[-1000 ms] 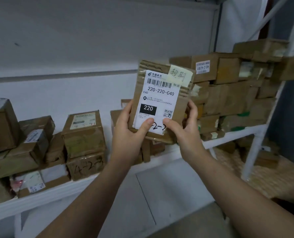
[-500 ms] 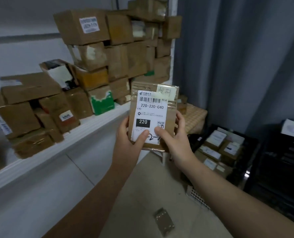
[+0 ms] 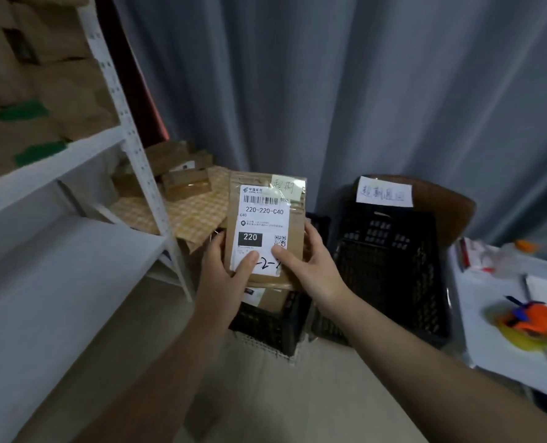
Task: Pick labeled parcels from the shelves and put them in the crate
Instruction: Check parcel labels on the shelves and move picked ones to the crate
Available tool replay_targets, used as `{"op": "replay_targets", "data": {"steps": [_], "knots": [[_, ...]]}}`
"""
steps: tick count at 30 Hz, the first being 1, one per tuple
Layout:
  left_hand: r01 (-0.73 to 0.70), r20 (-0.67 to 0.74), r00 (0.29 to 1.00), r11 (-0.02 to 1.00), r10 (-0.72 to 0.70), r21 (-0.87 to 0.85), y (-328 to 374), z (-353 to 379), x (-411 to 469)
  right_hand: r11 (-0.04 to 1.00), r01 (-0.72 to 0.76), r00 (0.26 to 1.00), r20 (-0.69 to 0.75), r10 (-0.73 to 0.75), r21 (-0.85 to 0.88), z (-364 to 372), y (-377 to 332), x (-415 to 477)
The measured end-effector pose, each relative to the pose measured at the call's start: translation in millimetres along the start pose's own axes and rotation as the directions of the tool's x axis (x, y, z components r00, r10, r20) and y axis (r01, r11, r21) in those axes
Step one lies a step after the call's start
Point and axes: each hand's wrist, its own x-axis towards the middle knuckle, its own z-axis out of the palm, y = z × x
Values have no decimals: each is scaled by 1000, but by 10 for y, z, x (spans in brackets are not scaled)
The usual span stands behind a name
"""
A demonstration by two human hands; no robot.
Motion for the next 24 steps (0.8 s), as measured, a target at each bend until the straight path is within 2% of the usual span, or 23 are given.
{"op": "replay_targets", "data": {"steps": [7,13,18,24], "knots": [[70,141,987,994,-81,80,-281,769,363,993,-112,988,-103,114,25,-601,492,396],[149,244,954,982,-173,115,-622,1151,916,971,-237,953,-190,237,23,-786,935,901],[222,379,891,968,-250,118,-1059,1429,1702,943,-331,903,-282,325,28,-835,1264,1630],[221,551,763,938,-337,268,-1867,1714,2864,876,-482,794,-423,436,-4,-777,1826,2729]]}}
